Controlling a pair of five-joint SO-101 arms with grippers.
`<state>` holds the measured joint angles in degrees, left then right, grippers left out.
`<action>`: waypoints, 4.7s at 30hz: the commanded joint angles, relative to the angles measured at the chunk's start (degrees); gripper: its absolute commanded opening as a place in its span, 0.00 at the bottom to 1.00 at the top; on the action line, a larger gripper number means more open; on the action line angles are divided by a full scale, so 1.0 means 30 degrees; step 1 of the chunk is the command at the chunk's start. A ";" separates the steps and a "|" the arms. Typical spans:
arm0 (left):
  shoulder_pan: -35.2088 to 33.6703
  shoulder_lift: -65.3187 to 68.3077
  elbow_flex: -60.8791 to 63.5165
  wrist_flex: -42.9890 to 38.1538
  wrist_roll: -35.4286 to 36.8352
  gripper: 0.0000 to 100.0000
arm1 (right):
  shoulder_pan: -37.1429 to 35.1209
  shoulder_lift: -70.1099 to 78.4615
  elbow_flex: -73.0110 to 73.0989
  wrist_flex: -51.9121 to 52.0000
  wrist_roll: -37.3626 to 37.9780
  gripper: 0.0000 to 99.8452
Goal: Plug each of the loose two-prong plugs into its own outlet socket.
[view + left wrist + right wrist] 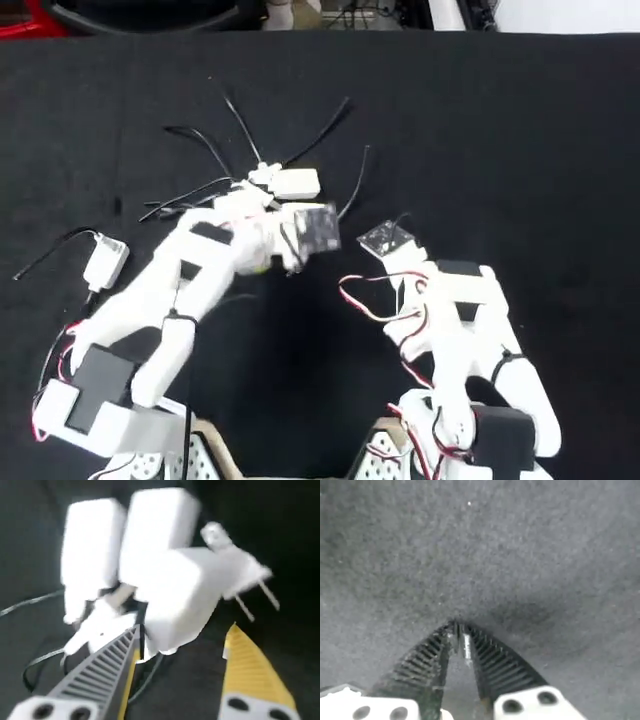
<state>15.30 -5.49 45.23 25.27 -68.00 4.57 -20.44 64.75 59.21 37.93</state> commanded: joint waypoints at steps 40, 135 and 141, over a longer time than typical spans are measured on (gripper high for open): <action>0.2007 -0.8791 0.6696 -0.1700 0.1377 0.35 | -0.0440 0.0161 0.0425 -0.1055 -0.0352 0.01; -0.9919 -3.2967 1.2322 1.5912 1.2835 0.26 | -0.9612 0.0366 -0.6842 -0.0234 -1.8022 0.16; -1.1531 -3.2967 1.5370 1.4711 1.2806 0.26 | -1.0637 0.0366 -0.6051 -0.5099 -2.4762 0.16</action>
<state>-17.32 -104.13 89.10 71.60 -30.11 -26.02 -19.21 47.60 49.63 -27.47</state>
